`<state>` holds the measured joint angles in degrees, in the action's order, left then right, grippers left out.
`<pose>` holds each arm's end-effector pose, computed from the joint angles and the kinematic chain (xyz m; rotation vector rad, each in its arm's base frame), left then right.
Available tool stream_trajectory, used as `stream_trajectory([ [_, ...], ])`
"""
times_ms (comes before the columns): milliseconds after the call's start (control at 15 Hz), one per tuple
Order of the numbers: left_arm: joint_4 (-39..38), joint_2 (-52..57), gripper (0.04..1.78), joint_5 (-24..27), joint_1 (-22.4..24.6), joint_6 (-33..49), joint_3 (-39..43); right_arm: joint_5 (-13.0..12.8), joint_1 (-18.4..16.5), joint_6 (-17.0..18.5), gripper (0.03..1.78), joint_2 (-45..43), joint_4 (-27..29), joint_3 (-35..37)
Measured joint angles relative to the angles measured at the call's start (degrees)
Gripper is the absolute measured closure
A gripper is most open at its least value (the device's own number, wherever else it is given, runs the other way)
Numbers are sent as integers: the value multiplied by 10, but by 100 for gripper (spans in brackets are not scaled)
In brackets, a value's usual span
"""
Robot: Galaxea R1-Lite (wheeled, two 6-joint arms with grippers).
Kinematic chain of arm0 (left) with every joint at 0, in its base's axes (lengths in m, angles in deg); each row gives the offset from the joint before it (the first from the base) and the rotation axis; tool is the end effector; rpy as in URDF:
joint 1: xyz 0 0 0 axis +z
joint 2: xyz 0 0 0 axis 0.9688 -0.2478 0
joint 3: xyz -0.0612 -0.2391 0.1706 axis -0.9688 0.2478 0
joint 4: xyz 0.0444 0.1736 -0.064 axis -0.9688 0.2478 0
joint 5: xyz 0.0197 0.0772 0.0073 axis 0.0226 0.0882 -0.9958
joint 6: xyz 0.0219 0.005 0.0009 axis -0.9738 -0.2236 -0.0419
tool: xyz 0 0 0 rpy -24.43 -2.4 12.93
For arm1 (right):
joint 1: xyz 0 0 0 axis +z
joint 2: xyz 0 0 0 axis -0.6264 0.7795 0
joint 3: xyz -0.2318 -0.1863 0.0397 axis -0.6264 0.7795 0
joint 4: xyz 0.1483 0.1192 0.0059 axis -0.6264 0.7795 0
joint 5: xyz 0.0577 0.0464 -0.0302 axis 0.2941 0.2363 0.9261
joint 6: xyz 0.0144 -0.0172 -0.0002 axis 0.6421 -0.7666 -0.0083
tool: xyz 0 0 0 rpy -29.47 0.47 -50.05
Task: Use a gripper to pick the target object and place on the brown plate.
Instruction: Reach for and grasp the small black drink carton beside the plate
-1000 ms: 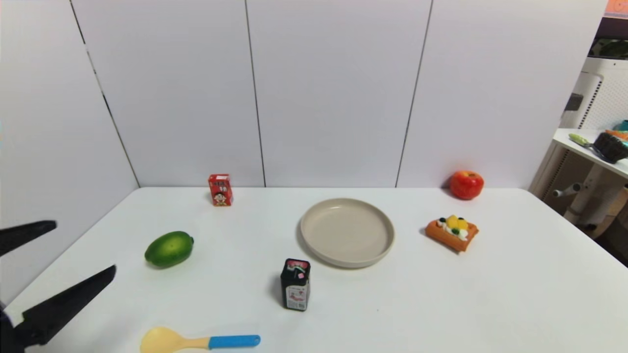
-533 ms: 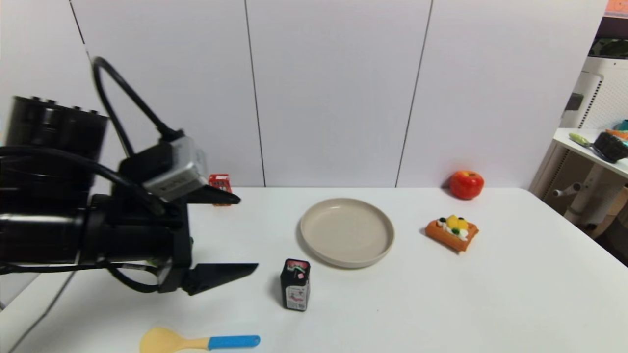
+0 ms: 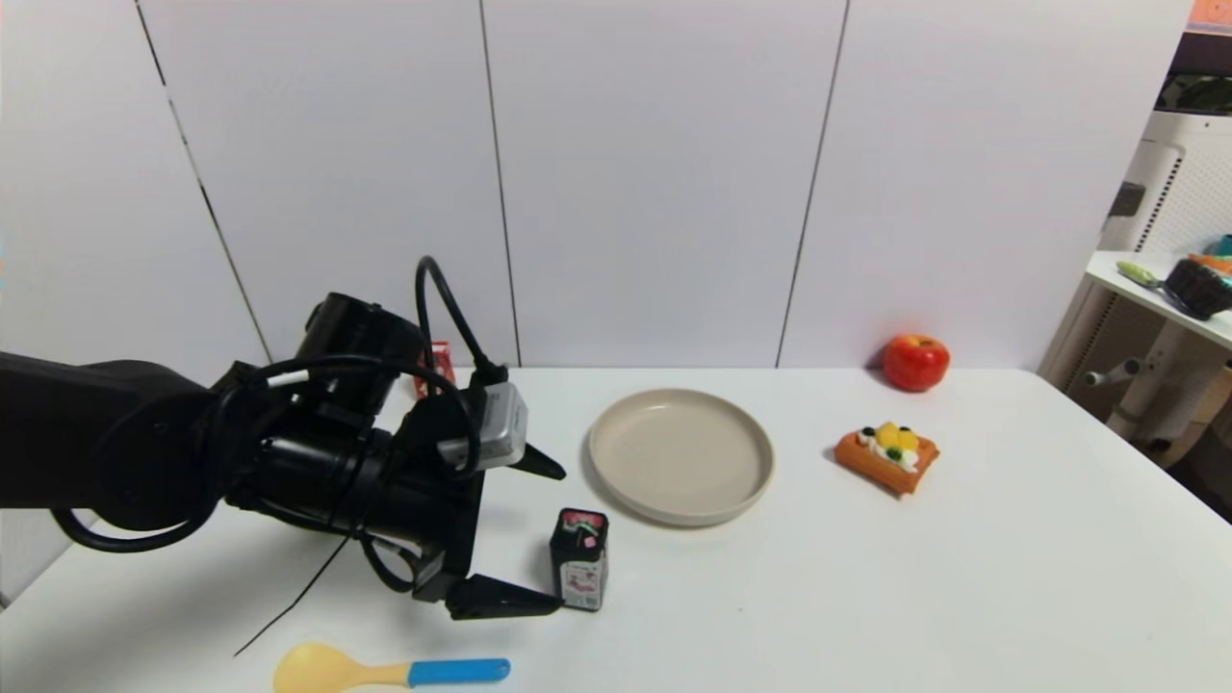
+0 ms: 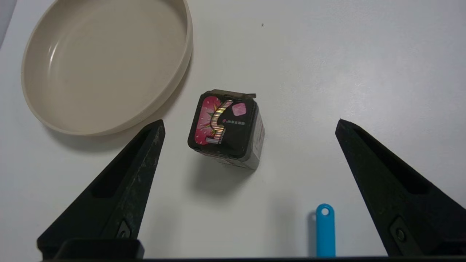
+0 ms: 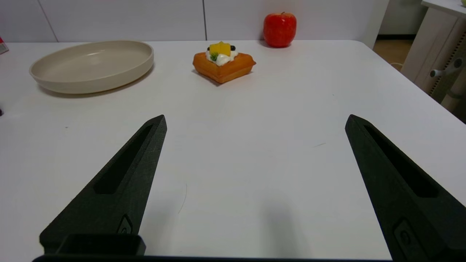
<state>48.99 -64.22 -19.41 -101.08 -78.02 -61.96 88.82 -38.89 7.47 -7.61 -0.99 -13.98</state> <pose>0.2551 -0.1382 0.1561 0.5752 0.3022 -1.3994 -0.0229 0.0001 0.0762 0.0028 -0.0073 -0.0005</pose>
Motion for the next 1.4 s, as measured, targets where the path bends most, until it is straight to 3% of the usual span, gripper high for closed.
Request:
stream_trajectory([
  [333, -40, -64, 13, 4, 15, 2, -9, 0, 0, 0, 12, 0, 0, 0],
  [867, -39, -132, 13, 52, 7, 4, -49, 0, 0, 0, 12, 0, 0, 0],
  [1400, -40, -160, 13, 55, -3, 3, -51, 0, 0, 0, 12, 0, 0, 0],
])
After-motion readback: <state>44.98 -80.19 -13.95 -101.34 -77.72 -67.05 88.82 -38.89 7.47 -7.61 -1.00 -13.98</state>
